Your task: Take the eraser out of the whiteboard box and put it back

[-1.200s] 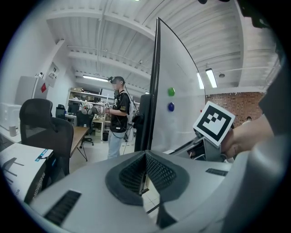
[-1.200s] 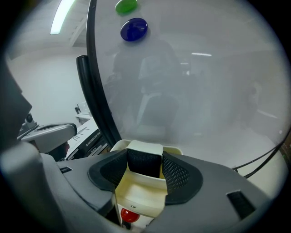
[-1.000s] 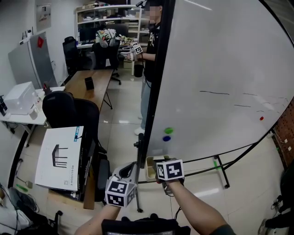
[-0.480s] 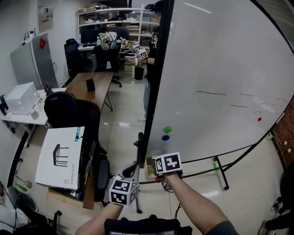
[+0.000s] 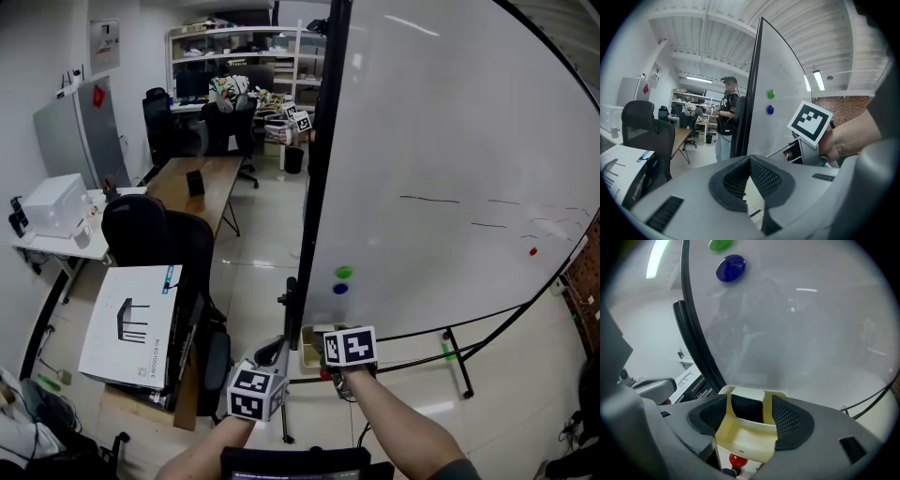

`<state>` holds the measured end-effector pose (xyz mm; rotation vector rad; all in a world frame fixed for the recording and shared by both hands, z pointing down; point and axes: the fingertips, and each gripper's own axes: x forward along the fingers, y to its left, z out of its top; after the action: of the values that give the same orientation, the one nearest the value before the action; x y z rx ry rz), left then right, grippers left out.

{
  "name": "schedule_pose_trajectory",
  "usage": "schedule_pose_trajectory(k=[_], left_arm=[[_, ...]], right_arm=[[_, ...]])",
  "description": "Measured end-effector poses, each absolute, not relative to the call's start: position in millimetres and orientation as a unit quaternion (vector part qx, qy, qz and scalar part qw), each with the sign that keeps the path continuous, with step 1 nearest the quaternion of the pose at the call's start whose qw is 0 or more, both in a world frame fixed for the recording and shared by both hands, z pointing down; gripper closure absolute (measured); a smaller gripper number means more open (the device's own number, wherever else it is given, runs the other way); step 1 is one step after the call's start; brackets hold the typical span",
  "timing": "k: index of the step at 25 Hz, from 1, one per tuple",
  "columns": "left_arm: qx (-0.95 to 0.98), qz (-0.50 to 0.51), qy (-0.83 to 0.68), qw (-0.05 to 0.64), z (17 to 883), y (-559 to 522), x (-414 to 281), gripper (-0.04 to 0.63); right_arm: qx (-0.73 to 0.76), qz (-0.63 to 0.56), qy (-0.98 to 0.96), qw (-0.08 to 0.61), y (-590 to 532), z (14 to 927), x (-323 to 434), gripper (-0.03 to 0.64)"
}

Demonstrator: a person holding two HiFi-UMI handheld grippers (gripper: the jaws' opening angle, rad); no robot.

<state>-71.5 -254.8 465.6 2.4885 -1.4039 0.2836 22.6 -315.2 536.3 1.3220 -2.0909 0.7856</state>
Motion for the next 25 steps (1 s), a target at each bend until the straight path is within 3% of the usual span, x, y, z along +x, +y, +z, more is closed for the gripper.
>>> schedule_pose_trajectory(k=[10, 14, 18, 20, 25], left_arm=[[0.853, 0.081, -0.497, 0.139, 444.0, -256.1, -50.0, 0.58], [0.85, 0.075, -0.503, 0.138, 438.0, -249.2, -45.4, 0.58], [0.845, 0.068, -0.514, 0.129, 429.6, -246.0, -53.8, 0.58], [0.84, 0.065, -0.524, 0.127, 426.7, -245.7, -60.8, 0.58], [0.842, 0.066, -0.524, 0.109, 414.4, -238.6, -64.3, 0.58]], right_arm=[[0.487, 0.259, -0.813, 0.188, -299.8, 487.2, 45.5, 0.298], [0.458, 0.193, -0.86, 0.116, -285.3, 435.9, 46.4, 0.458], [0.445, 0.134, -0.883, 0.06, -269.9, 392.0, 53.8, 0.509], [0.446, 0.089, -0.889, 0.048, -261.6, 373.7, 60.4, 0.579], [0.455, 0.034, -0.89, 0.01, -245.9, 348.5, 77.6, 0.595]])
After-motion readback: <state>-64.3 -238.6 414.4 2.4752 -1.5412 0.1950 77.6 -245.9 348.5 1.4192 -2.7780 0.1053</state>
